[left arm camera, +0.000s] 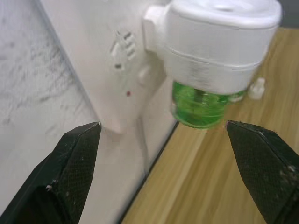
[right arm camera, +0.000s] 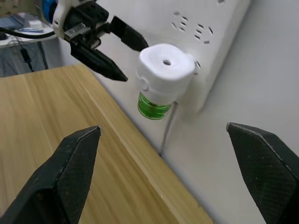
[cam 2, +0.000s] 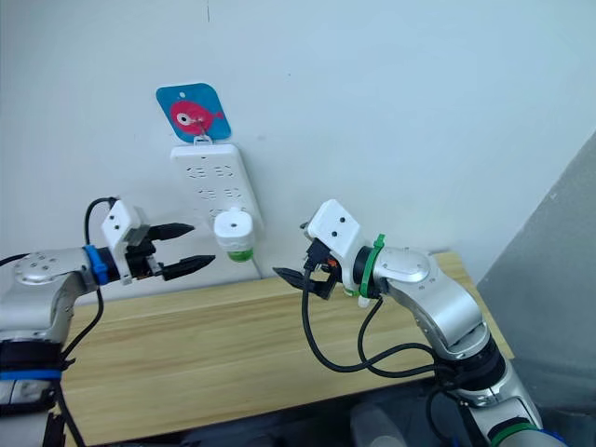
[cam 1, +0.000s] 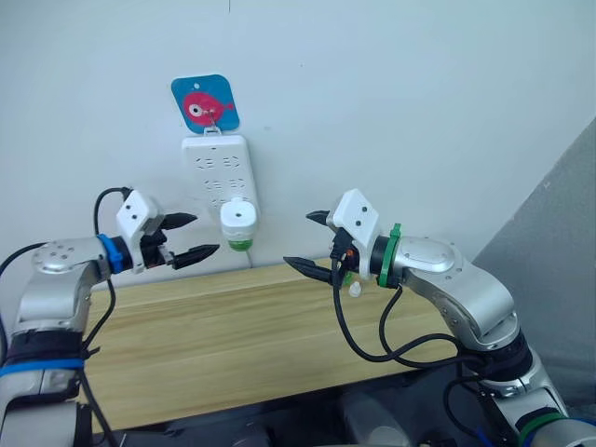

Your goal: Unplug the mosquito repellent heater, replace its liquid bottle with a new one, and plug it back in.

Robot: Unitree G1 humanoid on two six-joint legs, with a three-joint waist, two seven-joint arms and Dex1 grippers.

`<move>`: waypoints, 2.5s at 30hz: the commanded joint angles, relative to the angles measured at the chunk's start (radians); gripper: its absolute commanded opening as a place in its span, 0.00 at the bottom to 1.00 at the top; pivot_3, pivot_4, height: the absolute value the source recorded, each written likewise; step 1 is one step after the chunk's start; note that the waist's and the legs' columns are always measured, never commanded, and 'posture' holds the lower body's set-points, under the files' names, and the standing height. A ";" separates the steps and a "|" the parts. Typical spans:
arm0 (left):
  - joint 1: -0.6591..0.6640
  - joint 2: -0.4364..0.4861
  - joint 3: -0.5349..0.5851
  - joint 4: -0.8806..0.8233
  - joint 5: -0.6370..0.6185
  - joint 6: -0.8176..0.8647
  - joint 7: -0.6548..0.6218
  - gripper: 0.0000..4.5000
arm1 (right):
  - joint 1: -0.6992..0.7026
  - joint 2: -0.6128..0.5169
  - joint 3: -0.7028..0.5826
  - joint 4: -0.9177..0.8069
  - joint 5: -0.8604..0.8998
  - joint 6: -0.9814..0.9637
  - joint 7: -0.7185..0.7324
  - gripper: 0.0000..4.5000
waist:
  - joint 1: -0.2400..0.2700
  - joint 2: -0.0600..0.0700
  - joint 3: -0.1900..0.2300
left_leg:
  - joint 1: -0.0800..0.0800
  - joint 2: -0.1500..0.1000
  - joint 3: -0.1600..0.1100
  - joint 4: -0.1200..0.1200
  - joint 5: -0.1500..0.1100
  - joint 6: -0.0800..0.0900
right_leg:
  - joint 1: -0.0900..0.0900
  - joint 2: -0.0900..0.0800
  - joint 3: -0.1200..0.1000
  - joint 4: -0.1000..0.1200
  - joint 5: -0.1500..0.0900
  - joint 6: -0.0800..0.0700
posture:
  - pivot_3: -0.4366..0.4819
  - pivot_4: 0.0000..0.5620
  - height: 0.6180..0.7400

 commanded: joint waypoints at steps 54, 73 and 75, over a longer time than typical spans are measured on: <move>0.579 -0.124 0.239 -0.864 -0.290 0.209 0.259 1.00 | -0.081 0.330 0.095 0.521 -0.271 -0.365 -0.136 0.01 | 0.108 -0.005 -0.001 | 0.005 0.001 0.001 -0.001 0.001 -0.001 | 0.001 0.001 -0.001 0.005 0.000 -0.011 | 0.45 0.08 1.00; 0.556 -0.116 0.215 -0.831 -0.285 0.205 0.246 1.00 | -0.112 0.376 0.031 0.578 -0.300 -0.329 -0.241 0.01 | 0.107 -0.005 -0.001 | 0.006 0.002 0.000 0.000 0.004 -0.005 | 0.002 0.002 -0.001 0.006 0.000 -0.009 | 0.44 0.09 1.00; 0.562 -0.119 0.215 -0.830 -0.282 0.199 0.243 1.00 | -0.110 0.374 0.033 0.575 -0.294 -0.328 -0.230 0.01 | 0.108 -0.005 -0.001 | 0.007 0.002 0.000 0.000 0.005 -0.005 | 0.003 0.002 -0.001 0.006 0.001 -0.009 | 0.43 0.09 1.00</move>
